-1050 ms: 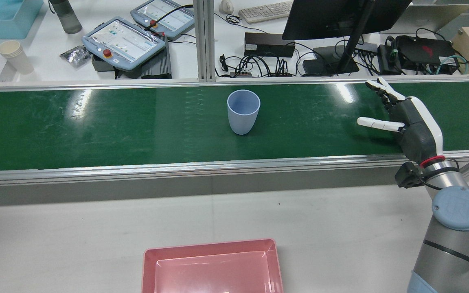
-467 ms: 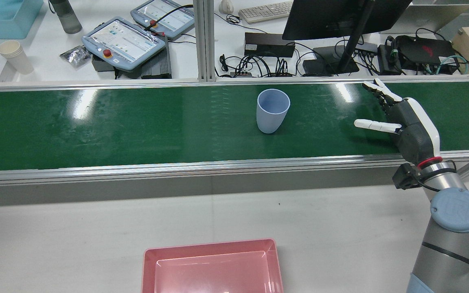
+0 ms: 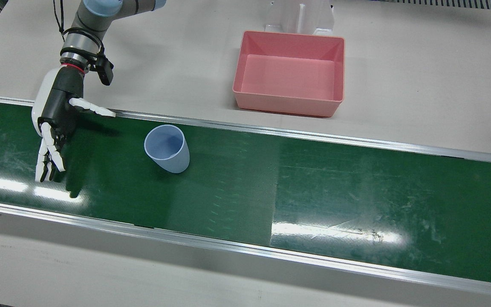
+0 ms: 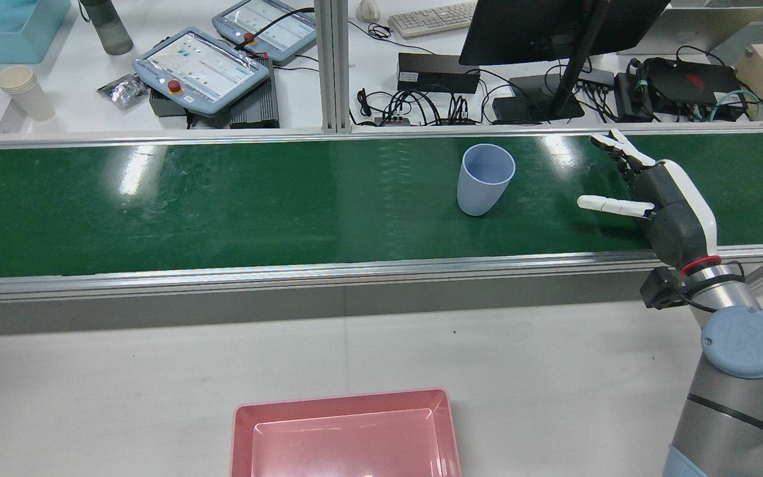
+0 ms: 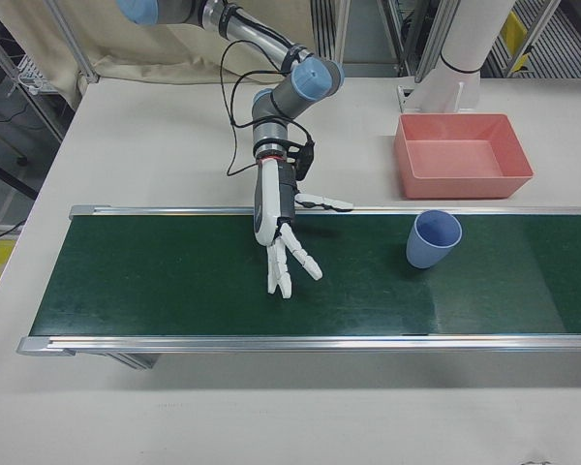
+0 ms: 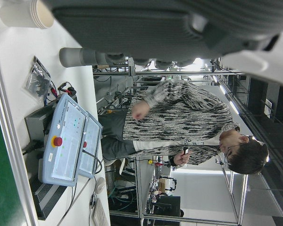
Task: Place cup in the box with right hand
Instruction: 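Close the right hand fingers around the light blue cup, then lift the cup off the belt and swing it toward the pink tray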
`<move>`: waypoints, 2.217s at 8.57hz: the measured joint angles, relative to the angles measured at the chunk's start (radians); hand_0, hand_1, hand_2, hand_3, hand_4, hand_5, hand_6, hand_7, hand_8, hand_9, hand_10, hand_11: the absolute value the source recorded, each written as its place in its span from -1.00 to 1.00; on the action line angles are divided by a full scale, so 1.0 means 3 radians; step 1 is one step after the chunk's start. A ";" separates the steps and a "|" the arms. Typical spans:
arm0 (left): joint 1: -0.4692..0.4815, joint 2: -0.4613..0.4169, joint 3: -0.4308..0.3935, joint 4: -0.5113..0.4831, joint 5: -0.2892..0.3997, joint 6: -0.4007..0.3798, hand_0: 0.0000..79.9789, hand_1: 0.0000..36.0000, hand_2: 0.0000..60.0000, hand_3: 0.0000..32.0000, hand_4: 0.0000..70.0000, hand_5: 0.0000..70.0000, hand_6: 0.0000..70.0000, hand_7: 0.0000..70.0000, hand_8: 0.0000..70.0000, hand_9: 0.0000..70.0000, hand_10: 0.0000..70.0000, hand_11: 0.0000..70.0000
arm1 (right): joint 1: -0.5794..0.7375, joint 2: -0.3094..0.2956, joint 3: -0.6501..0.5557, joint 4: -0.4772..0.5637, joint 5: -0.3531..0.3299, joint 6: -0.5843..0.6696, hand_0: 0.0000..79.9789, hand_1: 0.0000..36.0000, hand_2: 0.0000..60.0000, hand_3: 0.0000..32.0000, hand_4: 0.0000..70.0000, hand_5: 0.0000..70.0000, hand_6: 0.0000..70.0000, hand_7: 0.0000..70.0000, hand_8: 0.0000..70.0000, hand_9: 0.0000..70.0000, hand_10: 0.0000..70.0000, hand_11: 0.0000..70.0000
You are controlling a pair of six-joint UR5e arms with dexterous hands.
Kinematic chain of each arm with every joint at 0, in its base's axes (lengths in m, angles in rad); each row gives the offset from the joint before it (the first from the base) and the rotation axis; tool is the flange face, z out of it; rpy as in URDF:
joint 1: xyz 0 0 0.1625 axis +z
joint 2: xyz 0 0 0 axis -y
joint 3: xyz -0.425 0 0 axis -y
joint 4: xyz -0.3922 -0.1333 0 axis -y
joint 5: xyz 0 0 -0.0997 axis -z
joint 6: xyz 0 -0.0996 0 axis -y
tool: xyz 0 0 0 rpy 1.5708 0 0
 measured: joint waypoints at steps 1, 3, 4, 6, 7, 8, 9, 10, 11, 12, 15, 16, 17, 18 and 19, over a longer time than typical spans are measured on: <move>-0.0001 0.0000 0.0000 0.0000 0.0000 0.0000 -1.00 -1.00 -1.00 -1.00 -1.00 -1.00 -1.00 -1.00 -1.00 -1.00 -1.00 -1.00 | 0.0006 -0.0004 -0.0007 0.0000 0.0000 -0.0010 0.34 0.26 -0.85 -1.00 -1.00 -0.77 -0.87 -0.73 -0.82 -0.73 -0.99 -0.91; -0.0001 0.0000 0.0000 0.0000 0.0000 0.0000 -1.00 -1.00 -1.00 -1.00 -1.00 -1.00 -1.00 -1.00 -1.00 -1.00 -1.00 -1.00 | 0.0007 -0.0006 -0.0011 0.0000 0.0000 -0.0021 0.33 0.25 -0.85 -1.00 -1.00 -0.77 -0.86 -0.71 -0.82 -0.72 -0.99 -0.91; -0.0002 0.0000 0.0000 0.0000 0.0000 0.0000 -1.00 -1.00 -1.00 -1.00 -1.00 -1.00 -1.00 -1.00 -1.00 -1.00 -1.00 -1.00 | 0.0012 -0.0005 -0.0013 0.0000 0.0000 -0.0025 0.33 0.26 -0.84 -1.00 -1.00 -0.77 -0.86 -0.69 -0.82 -0.72 -0.99 -0.90; 0.0000 0.0000 0.0000 0.0000 0.0000 0.0000 -1.00 -1.00 -1.00 -1.00 -1.00 -1.00 -1.00 -1.00 -1.00 -1.00 -1.00 -1.00 | 0.0027 -0.0002 -0.0015 0.0000 0.0000 -0.0030 0.33 0.25 -0.86 -1.00 -1.00 -0.77 -0.86 -0.69 -0.82 -0.72 -0.98 -0.90; 0.0000 0.0000 0.0000 0.0000 0.0000 0.0000 -1.00 -1.00 -1.00 -1.00 -1.00 -1.00 -1.00 -1.00 -1.00 -1.00 -1.00 -1.00 | 0.0030 -0.0002 -0.0019 0.0000 0.0000 -0.0034 0.33 0.25 -0.85 -1.00 -1.00 -0.77 -0.85 -0.68 -0.81 -0.71 -0.98 -0.90; 0.0000 0.0000 0.0000 0.0000 0.0000 0.0000 -1.00 -1.00 -1.00 -1.00 -1.00 -1.00 -1.00 -1.00 -1.00 -1.00 -1.00 -1.00 | 0.0031 -0.0002 -0.0021 0.0000 0.0000 -0.0036 0.34 0.25 -0.86 -1.00 -1.00 -0.77 -0.85 -0.66 -0.81 -0.71 -0.98 -0.90; 0.0000 0.0000 0.0000 0.0000 0.0000 0.0000 -1.00 -1.00 -1.00 -1.00 -1.00 -1.00 -1.00 -1.00 -1.00 -1.00 -1.00 -1.00 | 0.0032 0.0000 -0.0022 0.0000 0.0000 -0.0038 0.34 0.26 -0.86 -1.00 -1.00 -0.77 -0.85 -0.63 -0.80 -0.69 -0.98 -0.89; 0.0001 0.0000 0.0000 0.0000 0.0000 0.0000 -1.00 -1.00 -1.00 -1.00 -1.00 -1.00 -1.00 -1.00 -1.00 -1.00 -1.00 -1.00 | 0.0036 0.0002 -0.0025 0.0000 0.0000 -0.0043 0.37 0.34 -0.79 -1.00 -1.00 -0.75 -0.81 -0.45 -0.76 -0.59 -0.95 -0.84; 0.0002 0.0000 0.0000 0.0000 0.0000 0.0000 -1.00 -1.00 -1.00 -1.00 -1.00 -1.00 -1.00 -1.00 -1.00 -1.00 -1.00 -1.00 | 0.0039 0.0002 -0.0029 0.0000 0.0000 -0.0051 0.40 0.63 -0.26 -1.00 -1.00 -0.72 -0.71 -0.04 -0.66 -0.37 -0.87 -0.72; 0.0001 0.0000 0.0000 0.0000 0.0000 0.0000 -1.00 -1.00 -1.00 -1.00 -1.00 -1.00 -1.00 -1.00 -1.00 -1.00 -1.00 -1.00 | 0.0054 0.0005 -0.0033 0.0000 0.0000 -0.0076 0.33 1.00 1.00 -1.00 -1.00 -0.61 -0.44 1.00 -0.25 0.31 -0.51 -0.19; 0.0002 0.0000 0.0000 0.0000 0.0000 0.0000 -1.00 -1.00 -1.00 -1.00 -1.00 -1.00 -1.00 -1.00 -1.00 -1.00 -1.00 -1.00 | 0.0130 0.0014 -0.0042 -0.0009 0.0000 -0.0182 0.15 1.00 1.00 -1.00 0.45 -0.53 0.20 1.00 0.79 1.00 0.60 1.00; 0.0001 0.0000 0.0000 0.0000 0.0000 0.0000 -1.00 -1.00 -1.00 -1.00 -1.00 -1.00 -1.00 -1.00 -1.00 -1.00 -1.00 -1.00 | 0.0148 0.0013 -0.0042 -0.0021 0.0000 -0.0193 0.16 1.00 1.00 -1.00 0.38 -0.53 0.17 1.00 0.76 1.00 0.58 1.00; 0.0000 0.0000 0.0000 0.0000 0.0000 0.0000 -1.00 -1.00 -1.00 -1.00 -1.00 -1.00 -1.00 -1.00 -1.00 -1.00 -1.00 -1.00 | 0.0165 0.0009 -0.0037 -0.0030 0.0000 -0.0199 0.16 1.00 1.00 -1.00 0.25 -0.53 0.14 1.00 0.73 1.00 0.55 1.00; 0.0000 0.0000 0.0000 0.0000 0.0000 0.0000 -1.00 -1.00 -1.00 -1.00 -1.00 -1.00 -1.00 -1.00 -1.00 -1.00 -1.00 -1.00 | 0.0198 0.0006 -0.0023 -0.0034 0.0000 -0.0201 0.17 1.00 1.00 -1.00 0.12 -0.54 0.11 1.00 0.70 1.00 0.51 1.00; 0.0001 0.0000 0.0000 0.0000 0.0000 0.0000 -1.00 -1.00 -1.00 -1.00 -1.00 -1.00 -1.00 -1.00 -1.00 -1.00 -1.00 -1.00 | 0.0251 0.0010 0.0011 -0.0036 -0.0002 -0.0200 0.17 1.00 1.00 -1.00 0.07 -0.54 0.10 1.00 0.69 1.00 0.50 1.00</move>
